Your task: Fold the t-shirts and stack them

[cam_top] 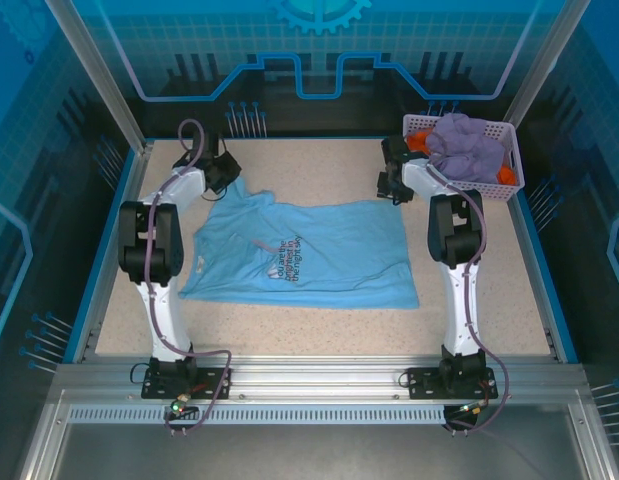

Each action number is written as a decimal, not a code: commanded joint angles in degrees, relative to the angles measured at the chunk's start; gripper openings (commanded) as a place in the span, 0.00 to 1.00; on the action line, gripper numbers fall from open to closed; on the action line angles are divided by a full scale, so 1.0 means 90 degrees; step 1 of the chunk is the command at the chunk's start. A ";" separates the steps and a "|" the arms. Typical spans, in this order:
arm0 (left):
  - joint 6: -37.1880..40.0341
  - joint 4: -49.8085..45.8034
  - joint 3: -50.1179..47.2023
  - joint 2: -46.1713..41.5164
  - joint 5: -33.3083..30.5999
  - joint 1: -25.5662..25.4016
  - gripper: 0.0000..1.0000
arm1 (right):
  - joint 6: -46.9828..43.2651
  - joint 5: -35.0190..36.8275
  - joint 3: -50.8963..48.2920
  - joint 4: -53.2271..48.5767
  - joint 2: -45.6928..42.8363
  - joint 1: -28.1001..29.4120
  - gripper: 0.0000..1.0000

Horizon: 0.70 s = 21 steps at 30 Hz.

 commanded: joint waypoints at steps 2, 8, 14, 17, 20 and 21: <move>-0.0079 0.0426 -0.0199 0.0140 -0.0026 -0.0004 0.00 | 0.0194 0.0404 -0.0065 -0.0351 -0.0210 -0.0001 0.42; -0.0014 0.0556 -0.0269 0.0125 -0.0005 -0.0040 0.00 | 0.0269 0.0411 -0.0154 -0.0394 -0.0210 -0.0038 0.47; 0.0039 0.0726 -0.0452 0.0024 -0.0023 -0.0042 0.01 | 0.0416 0.0218 -0.0196 -0.0491 -0.0200 -0.0090 0.47; 0.0049 0.0804 -0.0497 0.0019 -0.0004 -0.0043 0.01 | 0.0519 0.0073 -0.0129 -0.0635 -0.0084 -0.0100 0.42; 0.0041 0.0876 -0.0524 0.0015 0.0032 -0.0038 0.01 | 0.0652 -0.0032 -0.0225 -0.0632 -0.0101 -0.0106 0.35; 0.0043 0.0904 -0.0541 0.0005 0.0024 -0.0041 0.01 | 0.0675 -0.0064 -0.0262 -0.0607 -0.0114 -0.0107 0.33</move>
